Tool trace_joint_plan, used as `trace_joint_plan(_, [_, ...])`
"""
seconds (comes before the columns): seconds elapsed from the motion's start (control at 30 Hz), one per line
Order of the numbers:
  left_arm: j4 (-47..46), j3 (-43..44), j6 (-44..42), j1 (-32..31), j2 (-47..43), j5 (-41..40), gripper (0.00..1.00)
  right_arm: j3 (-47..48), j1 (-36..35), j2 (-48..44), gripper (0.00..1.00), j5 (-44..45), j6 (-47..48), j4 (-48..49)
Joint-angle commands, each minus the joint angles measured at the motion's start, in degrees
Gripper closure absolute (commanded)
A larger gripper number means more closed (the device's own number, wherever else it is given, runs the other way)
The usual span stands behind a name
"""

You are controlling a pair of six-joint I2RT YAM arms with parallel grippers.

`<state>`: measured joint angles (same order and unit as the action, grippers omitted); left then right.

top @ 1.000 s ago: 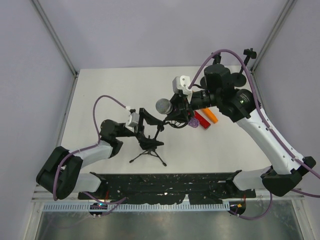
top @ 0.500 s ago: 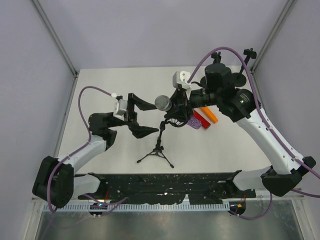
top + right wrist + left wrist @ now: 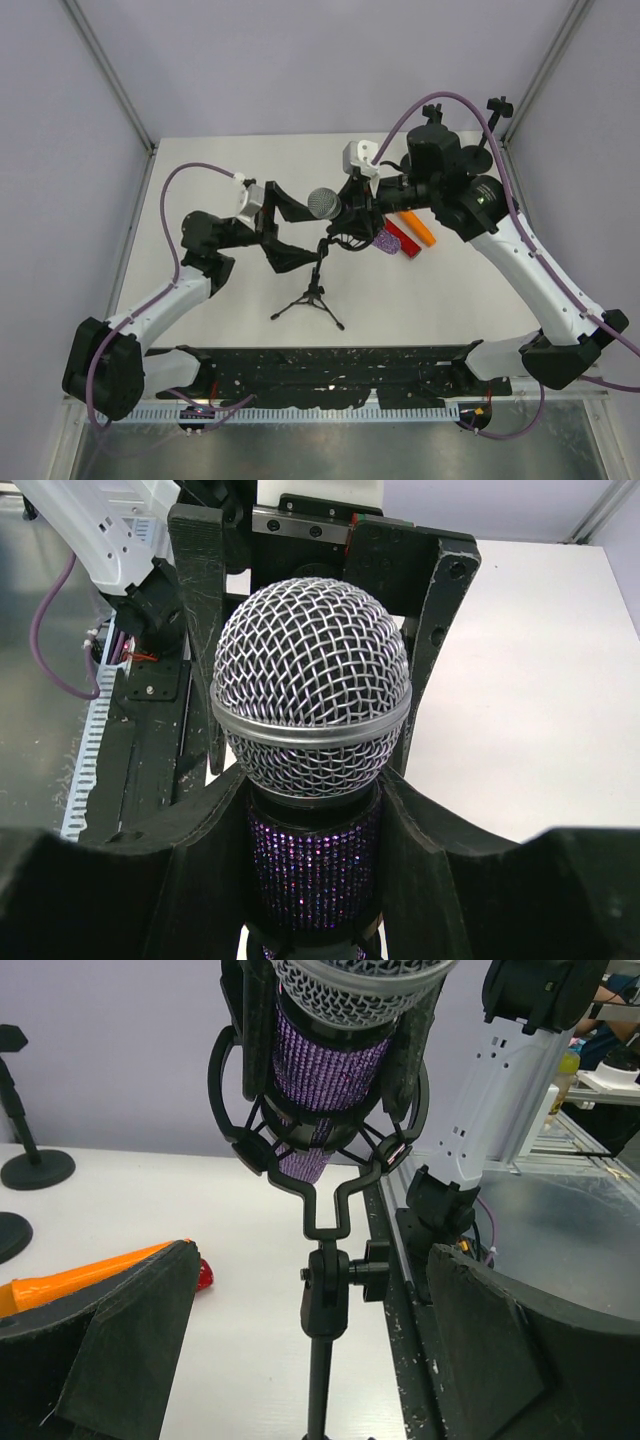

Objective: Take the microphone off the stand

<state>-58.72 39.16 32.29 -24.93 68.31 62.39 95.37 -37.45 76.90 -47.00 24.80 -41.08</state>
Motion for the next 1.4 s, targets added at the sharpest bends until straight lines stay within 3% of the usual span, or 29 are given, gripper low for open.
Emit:
trace_joint_plan(0.0, [8.8,3.8,-3.3,-1.2,-1.5,-1.1,0.0,3.8,-0.3,-1.7,0.92,-1.2,1.7,4.9])
trace_joint_plan(0.33, [5.1,4.9,0.2,-1.8,1.1,1.1,0.0,2.0,-0.3,-3.3,0.92,-4.4,0.9,4.9])
trace_joint_plan(0.53, [8.8,10.4,3.8,-2.4,3.5,3.6,0.0,2.4,-0.3,-3.7,0.92,-5.5,5.3,1.5])
trace_joint_plan(0.6, [11.5,12.0,4.2,-2.8,3.8,4.5,0.03,2.4,-0.3,-4.2,0.92,-6.0,6.0,0.8])
trace_joint_plan(0.73, [19.6,15.2,3.7,-4.2,4.6,6.6,0.23,2.0,-0.4,-5.1,0.93,-5.6,7.5,-0.1])
trace_joint_plan(0.8, [26.8,16.9,0.5,-5.0,4.5,6.5,0.24,1.9,-0.3,-5.7,0.92,-5.5,8.1,-0.6])
trace_joint_plan(0.93, [51.7,24.3,-13.2,-7.7,4.6,5.1,0.25,2.2,-0.3,-6.2,0.93,-5.6,9.6,-2.0])
trace_joint_plan(1.0, [58.5,26.9,-16.0,-8.6,5.8,5.4,0.27,2.3,-0.3,-6.3,0.92,-5.6,10.4,-2.8])
trace_joint_plan(1.2, [55.2,29.0,-7.2,-8.9,8.7,7.4,0.33,1.5,-0.4,-6.8,0.93,-6.9,12.6,-4.4])
trace_joint_plan(1.37, [57.4,30.6,-6.4,-9.3,11.0,8.0,0.38,2.0,-0.3,-7.1,0.94,-7.3,14.5,-5.6])
